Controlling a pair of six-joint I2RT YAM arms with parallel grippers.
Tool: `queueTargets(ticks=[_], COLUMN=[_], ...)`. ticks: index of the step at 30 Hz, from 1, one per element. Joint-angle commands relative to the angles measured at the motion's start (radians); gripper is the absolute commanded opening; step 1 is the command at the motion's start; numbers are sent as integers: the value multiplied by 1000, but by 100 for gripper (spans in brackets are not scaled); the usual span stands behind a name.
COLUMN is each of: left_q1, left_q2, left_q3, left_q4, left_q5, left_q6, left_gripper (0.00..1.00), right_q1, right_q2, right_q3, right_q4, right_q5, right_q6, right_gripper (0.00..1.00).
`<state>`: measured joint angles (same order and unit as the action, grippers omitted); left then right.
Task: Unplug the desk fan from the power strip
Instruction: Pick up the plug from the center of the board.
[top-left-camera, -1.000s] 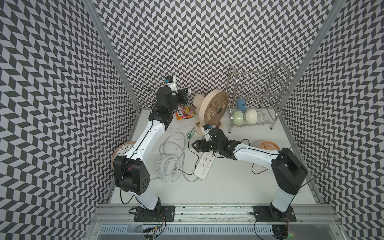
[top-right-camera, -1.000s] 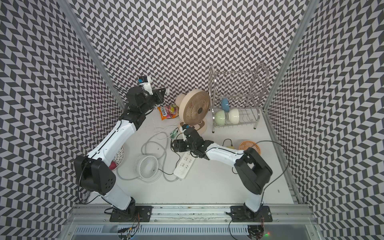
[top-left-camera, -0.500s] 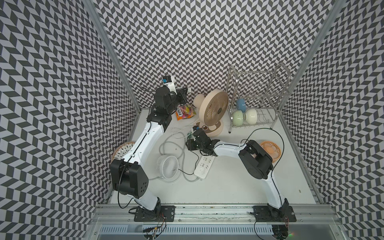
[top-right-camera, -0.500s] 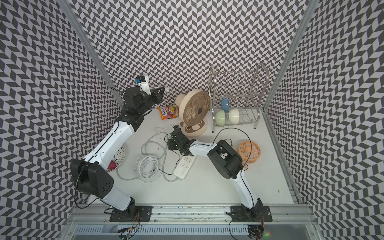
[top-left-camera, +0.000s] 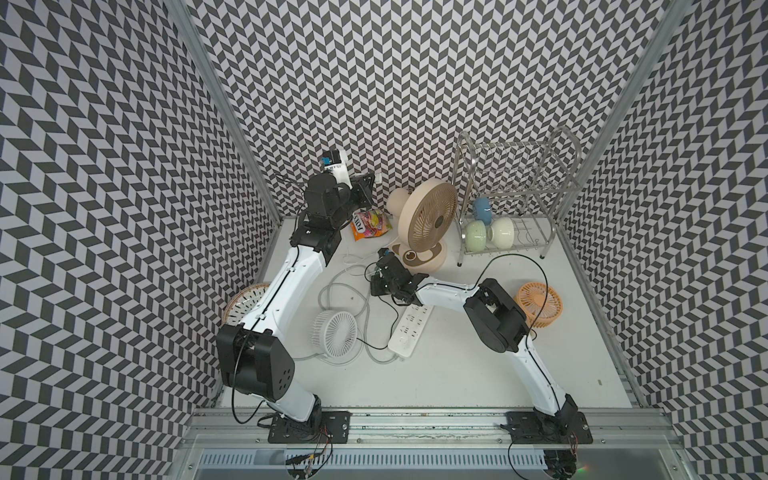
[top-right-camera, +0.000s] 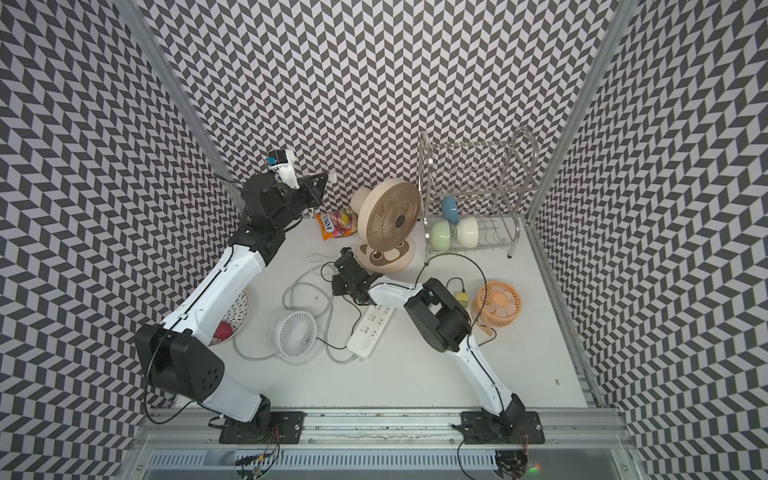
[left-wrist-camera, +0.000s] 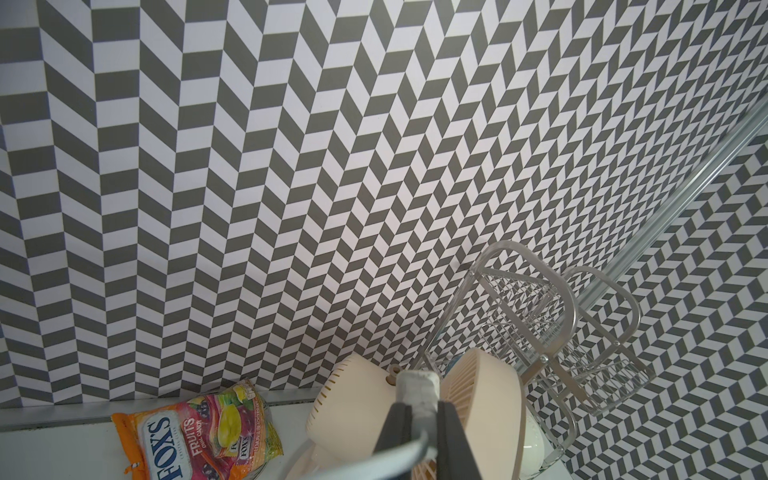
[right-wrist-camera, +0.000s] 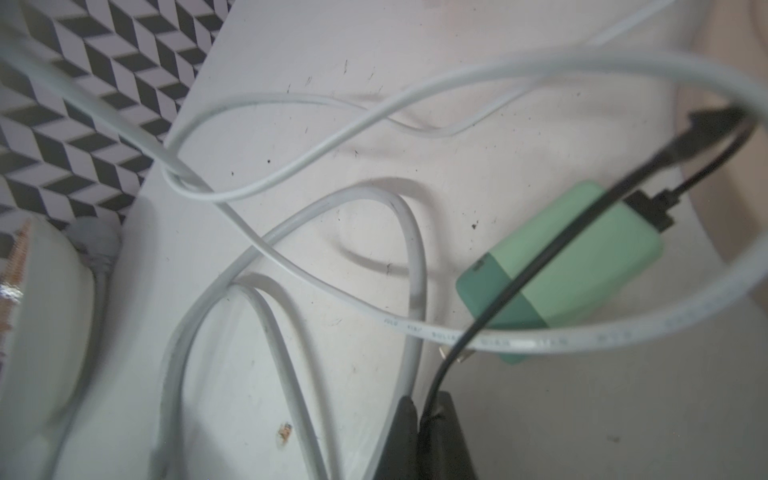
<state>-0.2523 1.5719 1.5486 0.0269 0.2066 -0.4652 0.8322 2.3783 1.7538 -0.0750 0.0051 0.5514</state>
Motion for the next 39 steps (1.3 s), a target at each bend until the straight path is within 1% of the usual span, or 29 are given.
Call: queueTargets(ticks=[1,4,8,12,17,21,23,25,28,30,32,35,39], left_q1=[9,14,24,31,30,22,14,9,12,19,37,64,96], left_q2=[-32,-34,-32,-37,-77,-138,-164,-177,-173,-156,-134,-117,-75], left_q3=[-16,-37,-66,-95,-176,-280,-318,-337,-332,-318,-303,-275,-219], left_q4=[7,7,1,-4,40,115,130,126,101,90,95,109,100], left_q5=[13,13,20,48,150,199,216,218,192,185,178,164,173], left_q6=[7,7,12,-6,-111,-219,-246,-245,-216,-206,-208,-208,-194], left_gripper=[0,4,11,14,13,13,13,13,13,11,8,7,7], right_q1=[-9,-13,-20,-29,-49,-66,-72,-75,-74,-74,-74,-69,-46], right_q2=[-52,-115,-185,-254,-317,-319,-319,-321,-331,-354,-401,-462,-530], right_q3=[24,41,79,66,-11,-16,-6,16,52,47,1,-80,-150], right_q4=[-21,-52,-145,-191,-121,-68,-45,-36,-50,-49,-24,14,22], right_q5=[-18,-55,-132,-207,-311,-391,-434,-470,-516,-534,-541,-548,-558], right_q6=[-34,-63,-112,-163,-214,-242,-253,-261,-266,-264,-250,-235,-254], right_gripper=[0,0,0,0,0,0,0,0,0,0,0,0,0])
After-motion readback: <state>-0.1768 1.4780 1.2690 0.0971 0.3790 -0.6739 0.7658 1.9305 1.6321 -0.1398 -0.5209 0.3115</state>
